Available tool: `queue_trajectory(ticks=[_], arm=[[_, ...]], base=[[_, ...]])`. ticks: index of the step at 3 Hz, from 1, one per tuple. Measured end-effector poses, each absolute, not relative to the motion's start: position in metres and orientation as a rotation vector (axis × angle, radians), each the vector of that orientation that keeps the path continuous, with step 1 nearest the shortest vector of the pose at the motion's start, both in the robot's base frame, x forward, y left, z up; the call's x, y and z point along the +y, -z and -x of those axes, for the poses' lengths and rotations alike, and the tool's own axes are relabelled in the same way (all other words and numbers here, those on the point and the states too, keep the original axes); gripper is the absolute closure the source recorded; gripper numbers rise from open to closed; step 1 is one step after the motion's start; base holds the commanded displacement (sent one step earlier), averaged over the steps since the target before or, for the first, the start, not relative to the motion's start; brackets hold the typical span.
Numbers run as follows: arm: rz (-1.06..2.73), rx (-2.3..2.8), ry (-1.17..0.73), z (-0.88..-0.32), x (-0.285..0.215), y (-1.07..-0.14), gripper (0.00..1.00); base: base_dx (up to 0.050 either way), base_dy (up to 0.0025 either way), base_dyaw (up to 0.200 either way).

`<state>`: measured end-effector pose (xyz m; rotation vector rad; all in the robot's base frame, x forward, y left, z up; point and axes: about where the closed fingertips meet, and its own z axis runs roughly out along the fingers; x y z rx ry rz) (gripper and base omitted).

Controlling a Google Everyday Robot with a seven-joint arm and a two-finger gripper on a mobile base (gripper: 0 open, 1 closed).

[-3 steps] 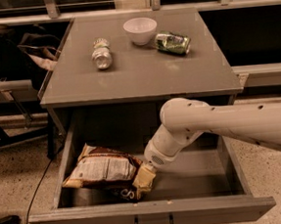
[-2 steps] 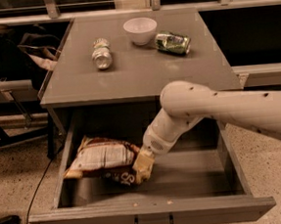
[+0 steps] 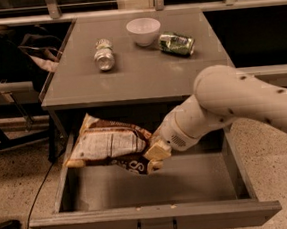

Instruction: Pick brown chip bag from top drawer and place on counter

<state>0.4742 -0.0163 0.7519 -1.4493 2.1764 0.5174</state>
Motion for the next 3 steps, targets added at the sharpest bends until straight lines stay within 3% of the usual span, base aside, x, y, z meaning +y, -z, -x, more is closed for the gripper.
queue_trajectory(ticks=[2, 3], arm=[[1.338, 2.062, -0.469, -0.415, -0.042, -0.789, 1.00], [1.325, 2.049, -0.466, -0.409, -0.046, -0.794, 1.00]], base=[[0.000, 0.00000, 0.000], [0.040, -0.00161, -0.080]])
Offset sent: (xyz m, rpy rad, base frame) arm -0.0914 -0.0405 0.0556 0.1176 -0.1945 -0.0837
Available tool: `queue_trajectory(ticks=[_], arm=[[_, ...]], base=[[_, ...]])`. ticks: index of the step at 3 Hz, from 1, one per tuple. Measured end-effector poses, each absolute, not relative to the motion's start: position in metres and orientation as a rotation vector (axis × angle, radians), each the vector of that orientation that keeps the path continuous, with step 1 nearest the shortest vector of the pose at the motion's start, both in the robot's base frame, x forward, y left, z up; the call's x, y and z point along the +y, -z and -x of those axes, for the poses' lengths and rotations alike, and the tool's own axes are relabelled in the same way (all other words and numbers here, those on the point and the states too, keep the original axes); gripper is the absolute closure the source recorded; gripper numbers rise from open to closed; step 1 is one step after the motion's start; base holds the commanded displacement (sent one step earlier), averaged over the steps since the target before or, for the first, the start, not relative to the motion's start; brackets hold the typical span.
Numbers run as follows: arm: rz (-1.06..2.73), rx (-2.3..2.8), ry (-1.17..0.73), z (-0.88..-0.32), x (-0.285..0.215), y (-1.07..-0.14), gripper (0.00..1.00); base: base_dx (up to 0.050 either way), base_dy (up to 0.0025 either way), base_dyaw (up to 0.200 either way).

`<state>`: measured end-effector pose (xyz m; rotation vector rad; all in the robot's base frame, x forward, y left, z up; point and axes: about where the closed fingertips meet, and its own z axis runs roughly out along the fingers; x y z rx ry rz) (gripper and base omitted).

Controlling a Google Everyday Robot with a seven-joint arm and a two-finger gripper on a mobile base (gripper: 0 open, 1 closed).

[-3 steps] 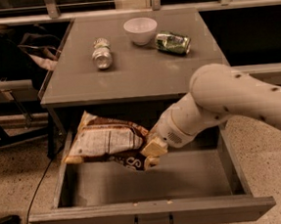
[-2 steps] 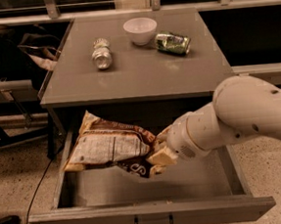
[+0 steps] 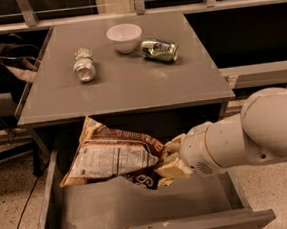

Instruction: Pick brown chip bag from top drawer and place on counter

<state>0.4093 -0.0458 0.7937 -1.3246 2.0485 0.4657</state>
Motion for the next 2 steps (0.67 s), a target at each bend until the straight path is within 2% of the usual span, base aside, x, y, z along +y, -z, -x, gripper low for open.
queue_trajectory(ticks=[1, 2], arm=[[1.325, 2.048, -0.466, -0.409, -0.046, -0.794, 1.00], [1.335, 1.982, -0.426, -0.386, -0.045, -0.832, 1.00]], base=[[0.000, 0.00000, 0.000], [0.000, 0.00000, 0.000]])
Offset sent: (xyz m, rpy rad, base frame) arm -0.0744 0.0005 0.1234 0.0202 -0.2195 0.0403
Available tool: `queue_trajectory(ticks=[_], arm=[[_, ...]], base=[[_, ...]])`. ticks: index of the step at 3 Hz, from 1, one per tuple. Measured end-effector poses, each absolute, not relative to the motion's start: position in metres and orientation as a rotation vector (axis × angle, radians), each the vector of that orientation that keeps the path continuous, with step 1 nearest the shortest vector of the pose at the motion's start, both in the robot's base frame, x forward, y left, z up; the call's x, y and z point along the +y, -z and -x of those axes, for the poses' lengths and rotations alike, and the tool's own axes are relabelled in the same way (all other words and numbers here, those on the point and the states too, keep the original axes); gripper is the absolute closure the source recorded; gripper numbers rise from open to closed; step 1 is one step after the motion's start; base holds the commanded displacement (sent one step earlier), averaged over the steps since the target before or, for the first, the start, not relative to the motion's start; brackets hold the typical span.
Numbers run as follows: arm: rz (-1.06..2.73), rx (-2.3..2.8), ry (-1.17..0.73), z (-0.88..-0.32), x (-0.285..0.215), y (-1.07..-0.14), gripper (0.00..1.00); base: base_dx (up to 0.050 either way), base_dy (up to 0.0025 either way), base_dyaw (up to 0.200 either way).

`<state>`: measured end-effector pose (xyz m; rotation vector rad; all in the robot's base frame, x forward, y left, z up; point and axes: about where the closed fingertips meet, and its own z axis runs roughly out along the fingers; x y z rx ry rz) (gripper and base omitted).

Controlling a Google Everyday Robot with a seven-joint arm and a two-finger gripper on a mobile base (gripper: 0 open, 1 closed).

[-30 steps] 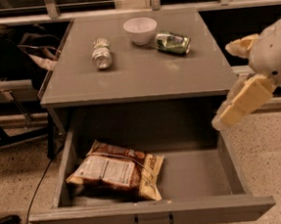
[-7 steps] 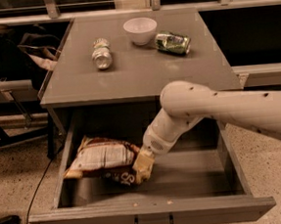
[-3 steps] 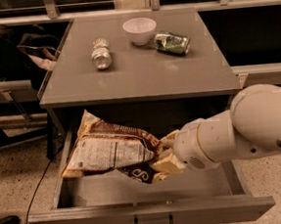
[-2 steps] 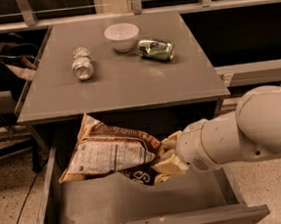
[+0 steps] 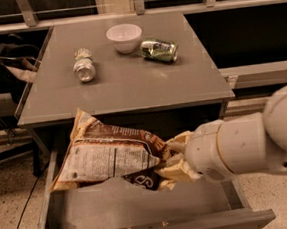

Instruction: Pick brown chip bag from top drawer and place on counter

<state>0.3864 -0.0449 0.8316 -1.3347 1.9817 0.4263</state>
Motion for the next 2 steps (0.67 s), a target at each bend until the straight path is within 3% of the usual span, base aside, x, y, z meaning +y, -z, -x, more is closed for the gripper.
queue_trajectory(ticks=[1, 2], arm=[[1.346, 1.859, -0.357, -0.3509, -0.0389, -0.8926, 1.00], [1.346, 1.861, -0.357, -0.3514, -0.0391, -0.8919, 1.00]], base=[[0.000, 0.00000, 0.000], [0.000, 0.00000, 0.000]])
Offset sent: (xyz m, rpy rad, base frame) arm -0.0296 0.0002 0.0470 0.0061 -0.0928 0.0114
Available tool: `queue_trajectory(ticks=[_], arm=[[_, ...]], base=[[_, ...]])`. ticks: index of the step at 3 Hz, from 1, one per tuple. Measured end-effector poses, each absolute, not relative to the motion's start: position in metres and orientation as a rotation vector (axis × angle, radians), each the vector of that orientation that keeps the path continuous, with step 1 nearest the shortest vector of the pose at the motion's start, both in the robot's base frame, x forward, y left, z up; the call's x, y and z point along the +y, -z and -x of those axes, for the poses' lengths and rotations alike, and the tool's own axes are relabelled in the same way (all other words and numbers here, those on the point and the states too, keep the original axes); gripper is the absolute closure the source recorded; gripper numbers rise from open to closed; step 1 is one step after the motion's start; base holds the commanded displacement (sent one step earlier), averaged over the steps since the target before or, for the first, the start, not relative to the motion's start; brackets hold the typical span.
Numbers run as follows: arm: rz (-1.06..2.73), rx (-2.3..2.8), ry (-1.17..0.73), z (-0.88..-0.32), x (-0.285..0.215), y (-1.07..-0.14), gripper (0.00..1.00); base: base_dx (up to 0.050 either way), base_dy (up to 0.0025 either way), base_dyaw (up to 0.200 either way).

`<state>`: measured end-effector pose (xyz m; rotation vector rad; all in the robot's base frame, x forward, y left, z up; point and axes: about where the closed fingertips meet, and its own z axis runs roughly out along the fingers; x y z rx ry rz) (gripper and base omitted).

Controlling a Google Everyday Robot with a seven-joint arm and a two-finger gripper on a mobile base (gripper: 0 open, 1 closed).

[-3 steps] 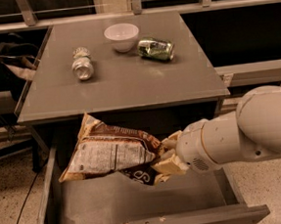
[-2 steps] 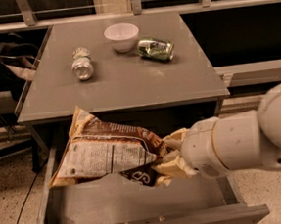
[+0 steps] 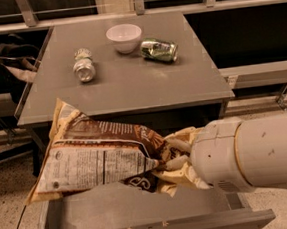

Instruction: Pick brown chip bag from top drawer and place on counter

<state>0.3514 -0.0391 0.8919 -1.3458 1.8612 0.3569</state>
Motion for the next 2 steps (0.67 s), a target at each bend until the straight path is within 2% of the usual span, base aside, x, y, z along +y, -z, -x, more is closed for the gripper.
queue_trajectory(ticks=[2], arm=[[1.294, 1.837, -0.302, -0.379, -0.029, -0.901, 1.00]], base=[[0.000, 0.00000, 0.000]])
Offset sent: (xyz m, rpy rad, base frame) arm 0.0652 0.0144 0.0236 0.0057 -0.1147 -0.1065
